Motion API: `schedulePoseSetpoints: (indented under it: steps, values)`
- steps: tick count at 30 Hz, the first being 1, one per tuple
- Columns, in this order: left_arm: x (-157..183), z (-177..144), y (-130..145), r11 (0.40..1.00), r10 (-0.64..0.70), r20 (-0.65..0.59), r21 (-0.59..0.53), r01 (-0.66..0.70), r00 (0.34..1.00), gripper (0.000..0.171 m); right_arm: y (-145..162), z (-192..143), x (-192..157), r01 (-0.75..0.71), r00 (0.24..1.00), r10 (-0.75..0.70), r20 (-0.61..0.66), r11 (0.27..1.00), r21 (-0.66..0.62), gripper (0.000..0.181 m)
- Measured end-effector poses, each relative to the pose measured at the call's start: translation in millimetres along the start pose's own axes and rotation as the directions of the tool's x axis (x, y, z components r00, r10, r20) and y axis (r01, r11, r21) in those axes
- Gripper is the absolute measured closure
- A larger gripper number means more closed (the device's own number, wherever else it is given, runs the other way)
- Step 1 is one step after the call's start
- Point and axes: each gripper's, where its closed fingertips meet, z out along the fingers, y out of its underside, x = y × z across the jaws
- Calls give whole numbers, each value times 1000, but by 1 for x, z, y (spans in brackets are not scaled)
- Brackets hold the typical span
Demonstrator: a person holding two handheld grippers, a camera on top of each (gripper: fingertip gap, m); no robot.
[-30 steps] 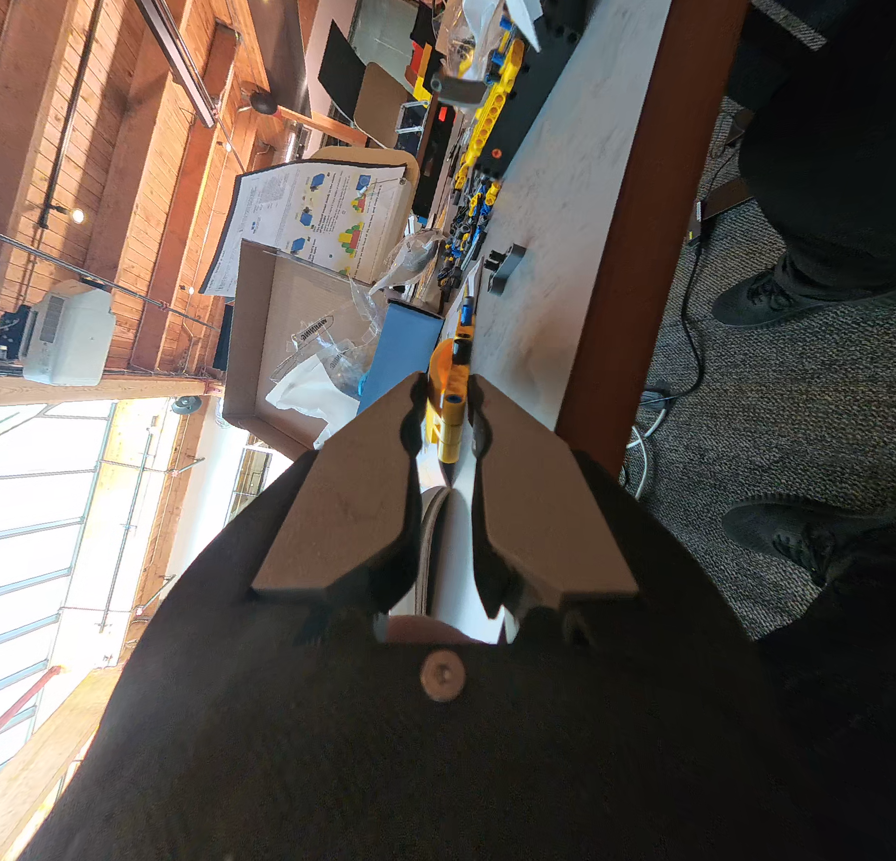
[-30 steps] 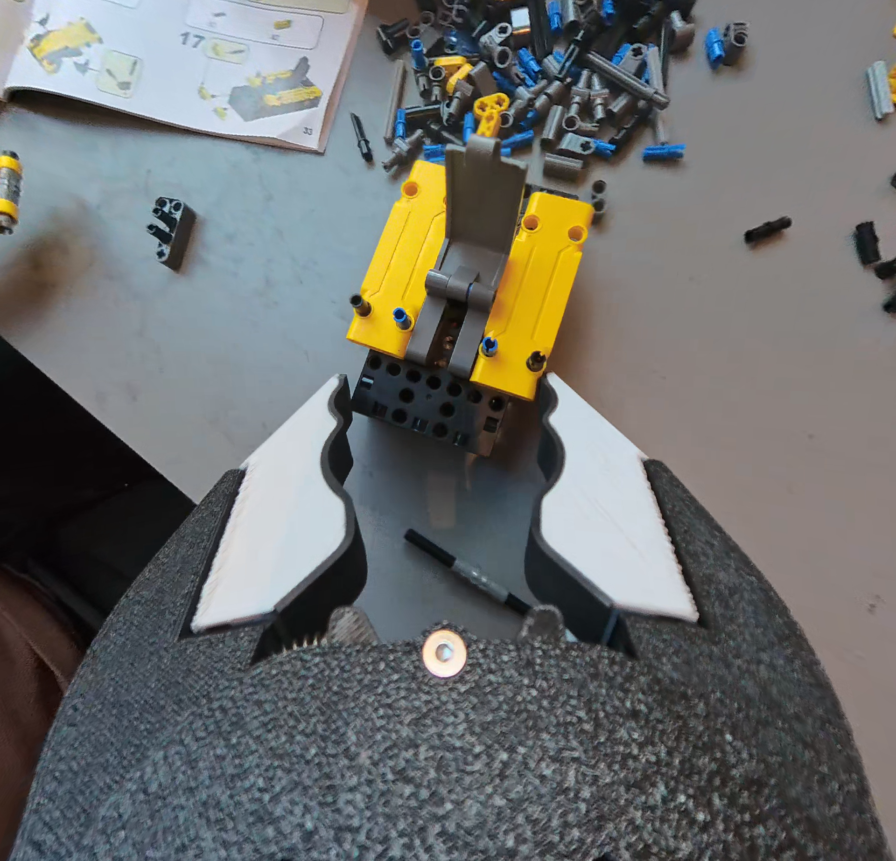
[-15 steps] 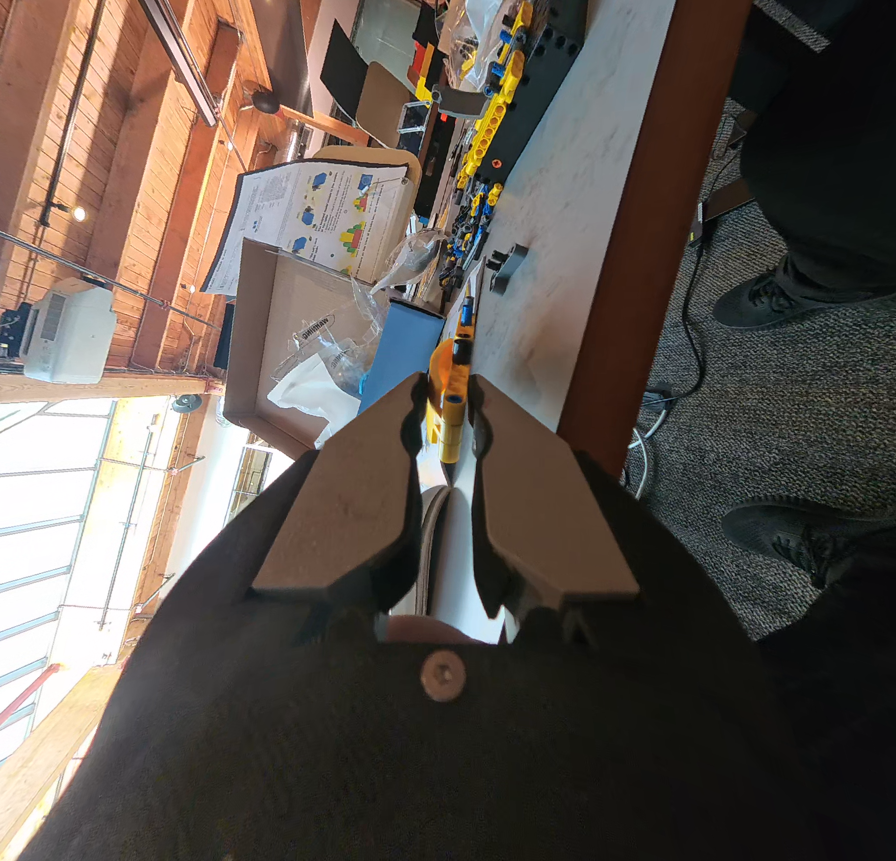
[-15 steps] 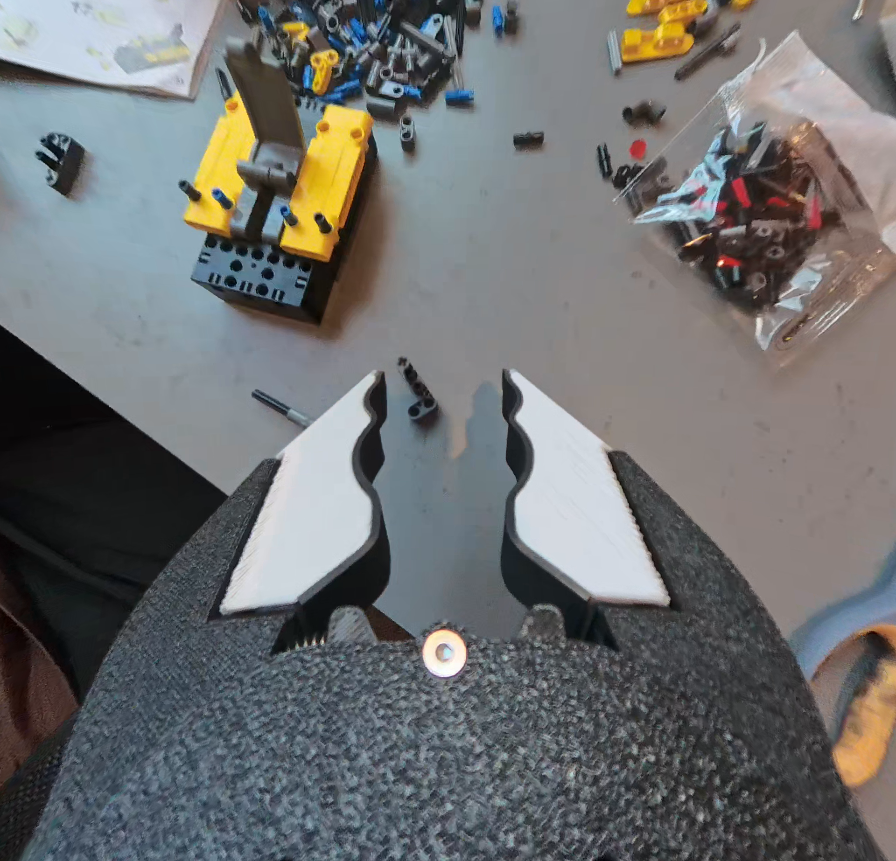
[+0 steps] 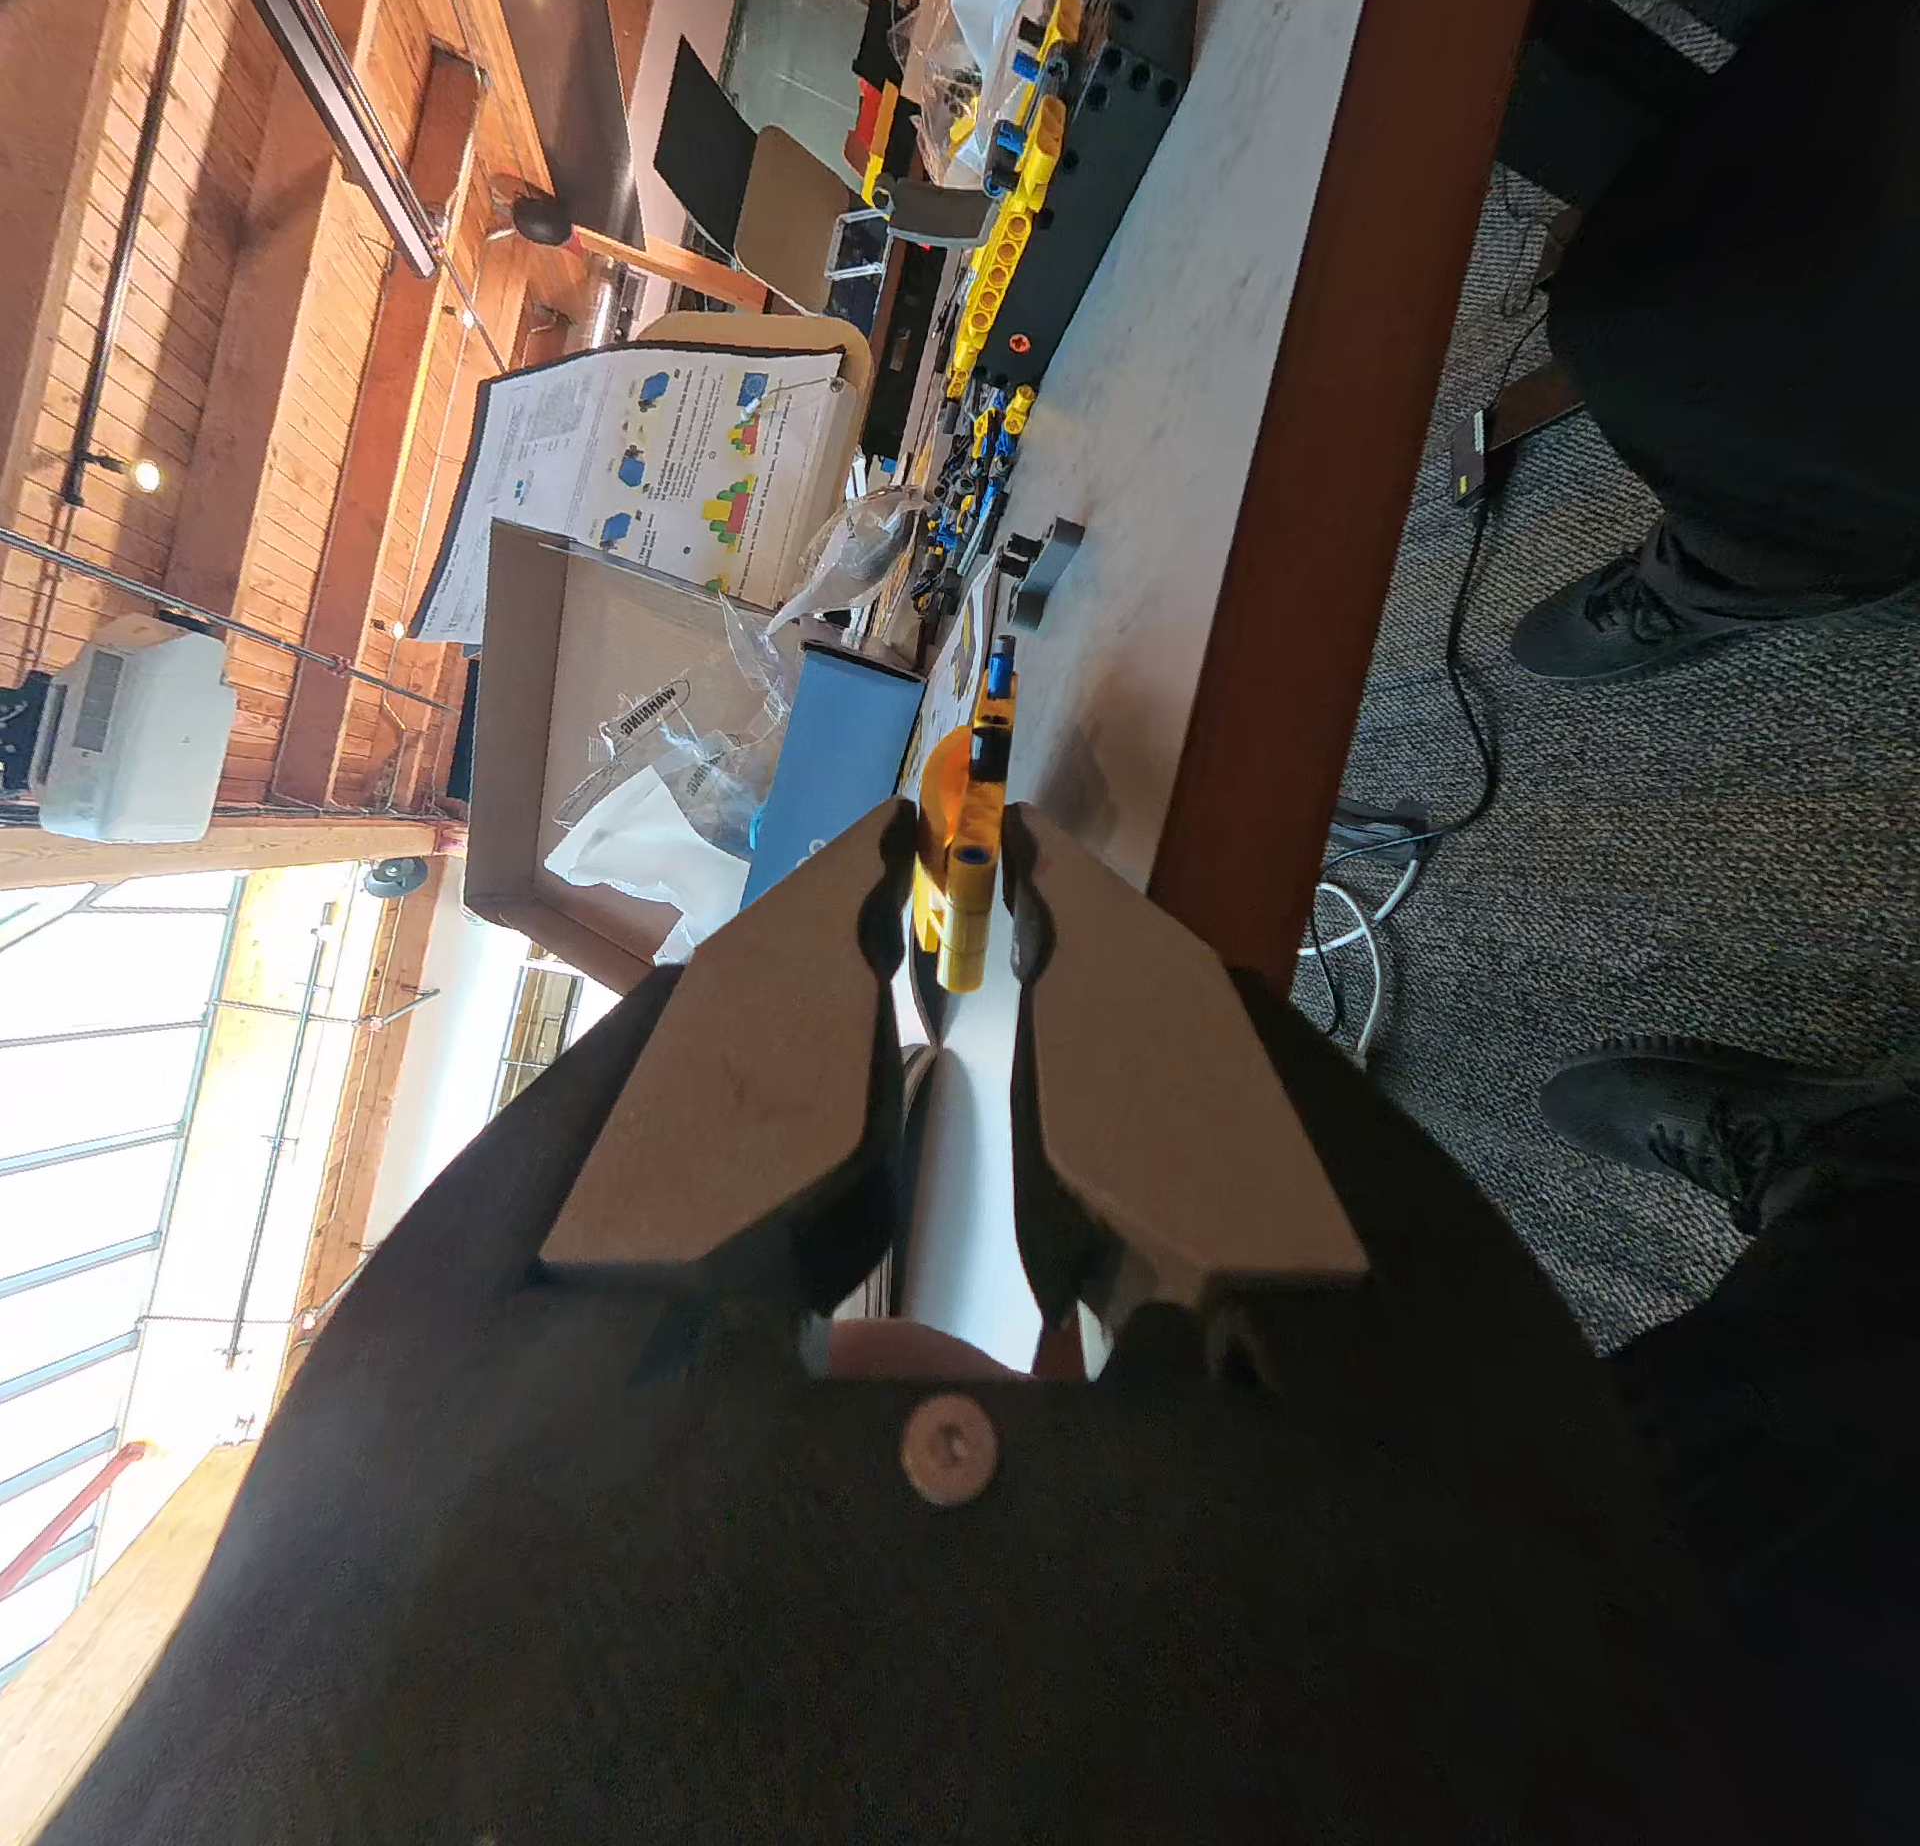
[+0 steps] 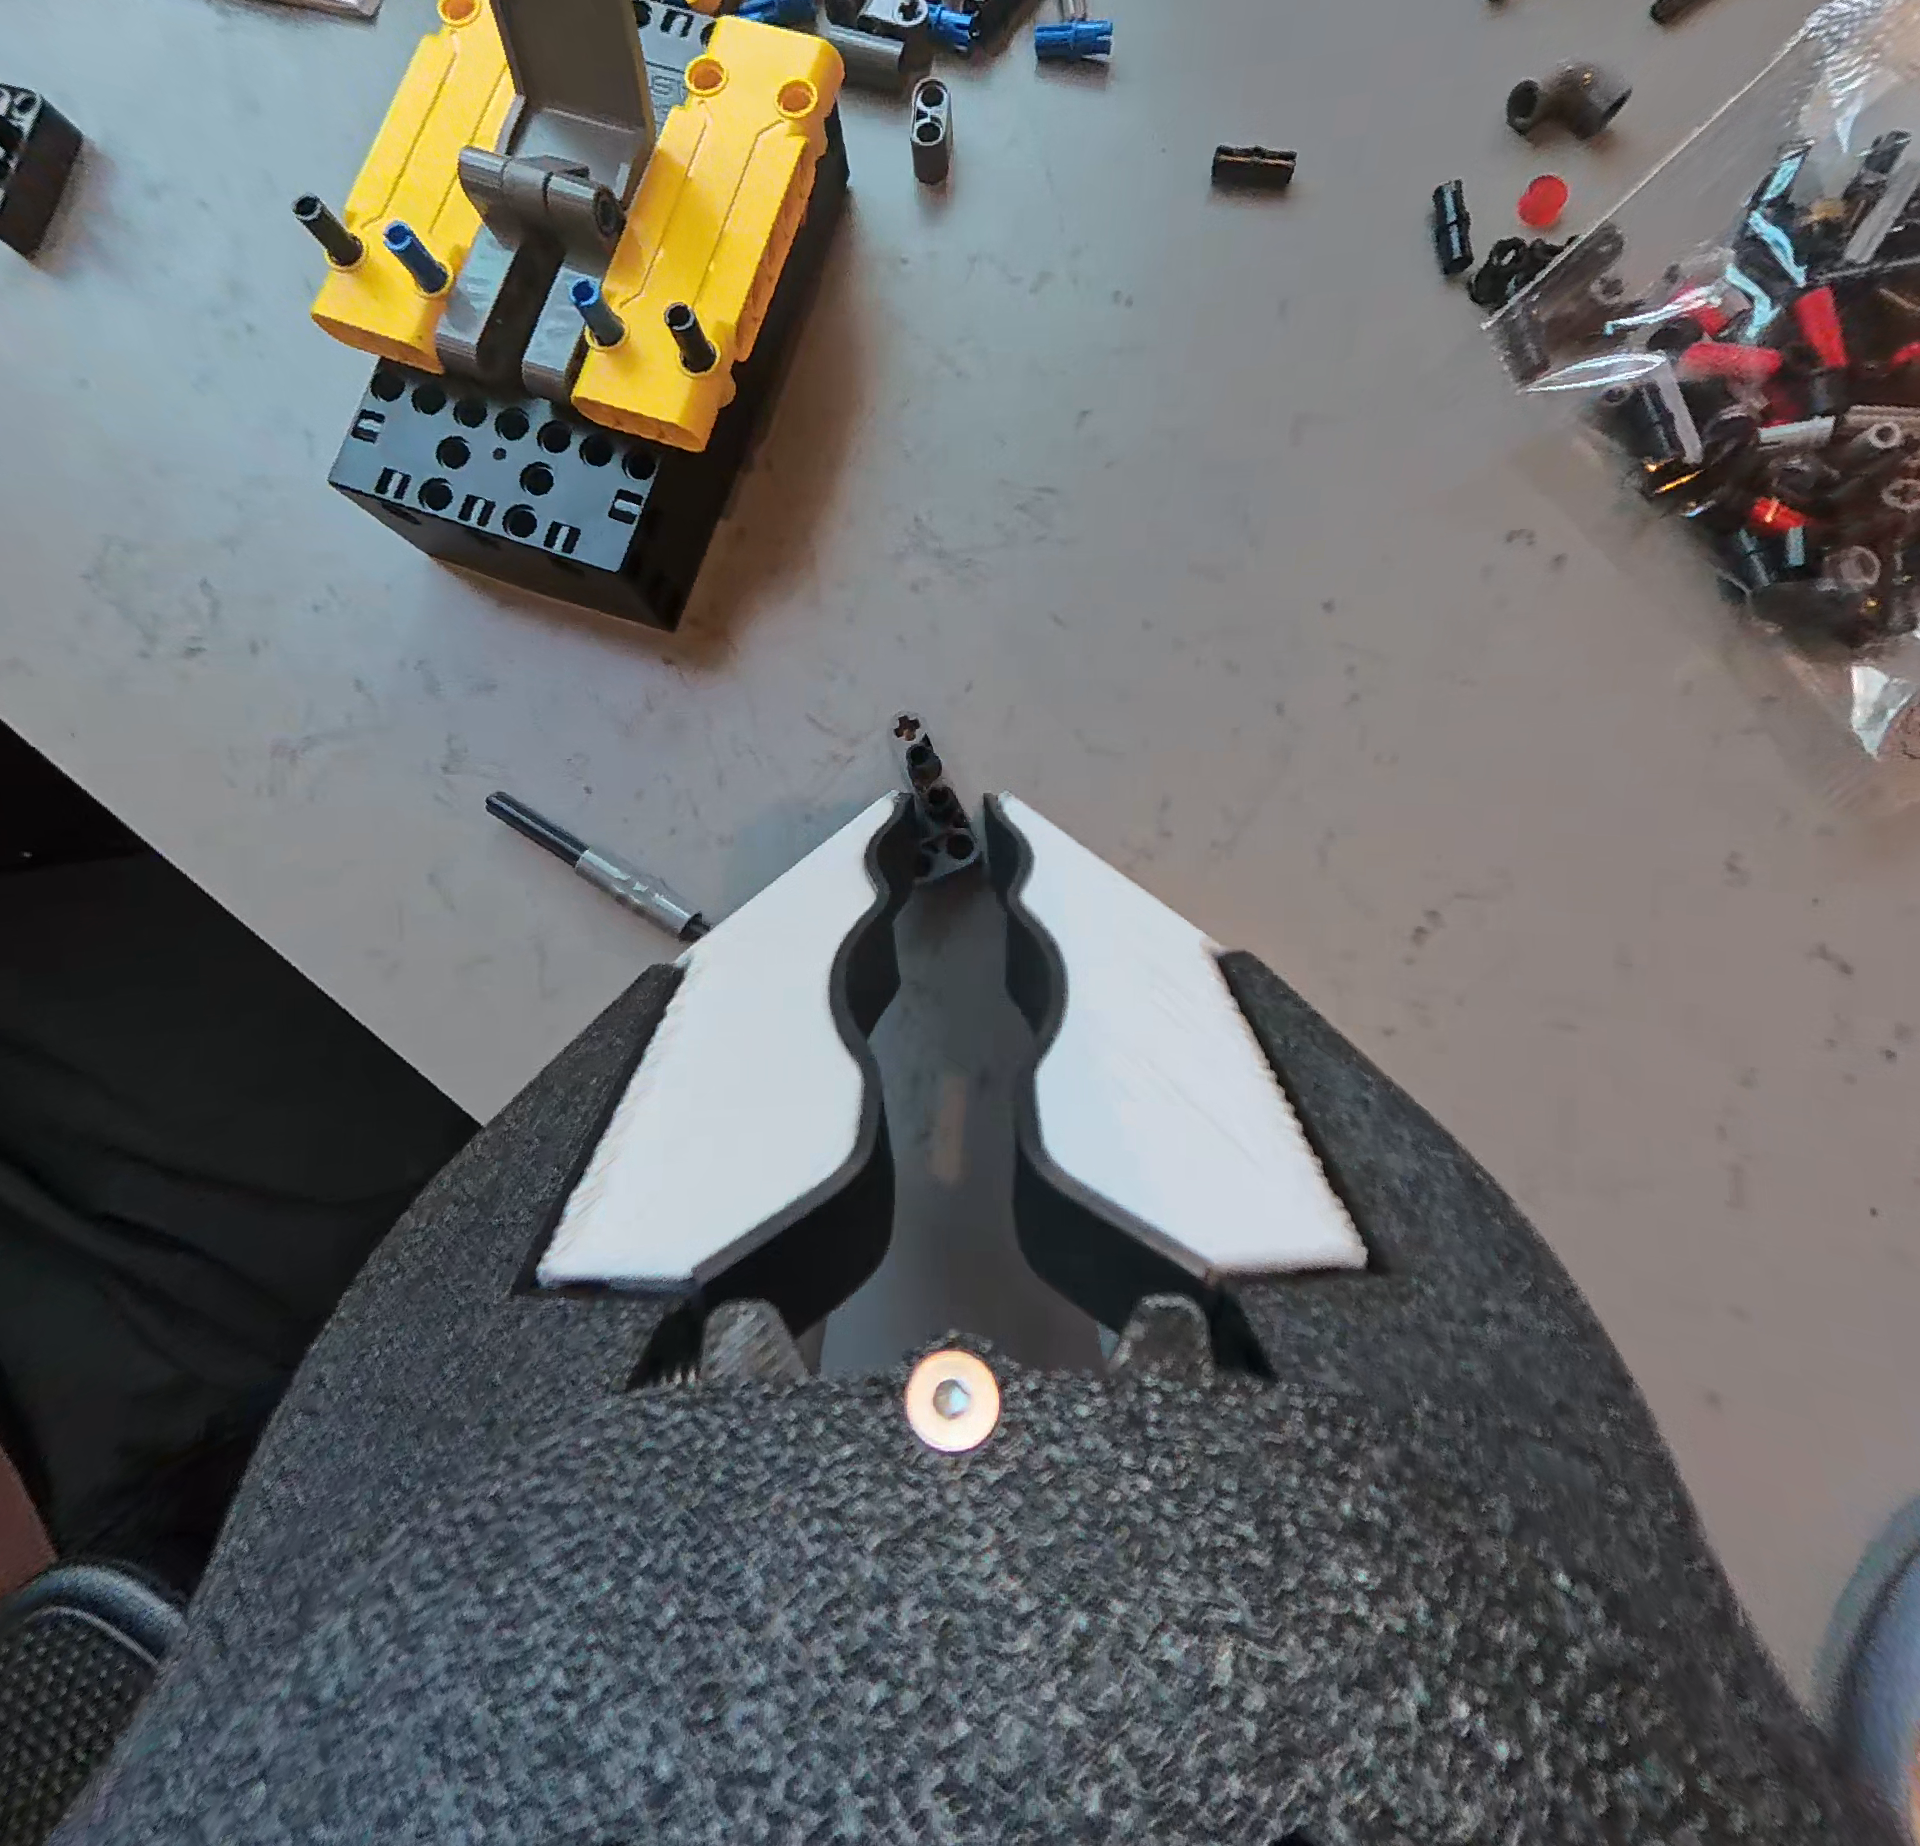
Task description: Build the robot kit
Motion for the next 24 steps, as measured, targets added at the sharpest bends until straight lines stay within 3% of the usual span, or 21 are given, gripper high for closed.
schedulePoseSetpoints:
  steps: [6, 11, 14, 20, 23, 24]
  values:
    - [-3, -1, 1, 1000, -12, 6, 1, 12, 1000, 159, -13, -5, 1, -59, 997, 62, -36, 996, 63, 133]
    - [-2, 0, 1, 1000, -10, 3, 2, 10, 1000, 159, -44, -5, -35, -53, 998, 56, -14, 988, 145, 109]
    - [-3, -1, 0, 1000, -7, 5, 4, 7, 1000, 159, -49, 9, -64, -36, 999, 32, 36, 993, 116, 97]
    - [-4, -1, 0, 1000, -7, 7, 3, 7, 1000, 159, -41, 39, -68, -64, 997, 66, -35, 997, 46, 95]
    - [-6, -1, 0, 1000, -15, 12, 7, 14, 1000, 159, -40, 37, -73, -46, 998, 48, -33, 997, 55, 122]
    - [-7, -1, 0, 1000, -18, 13, 8, 17, 1000, 159, -37, 36, -74, -41, 998, 43, -42, 998, 50, 123]
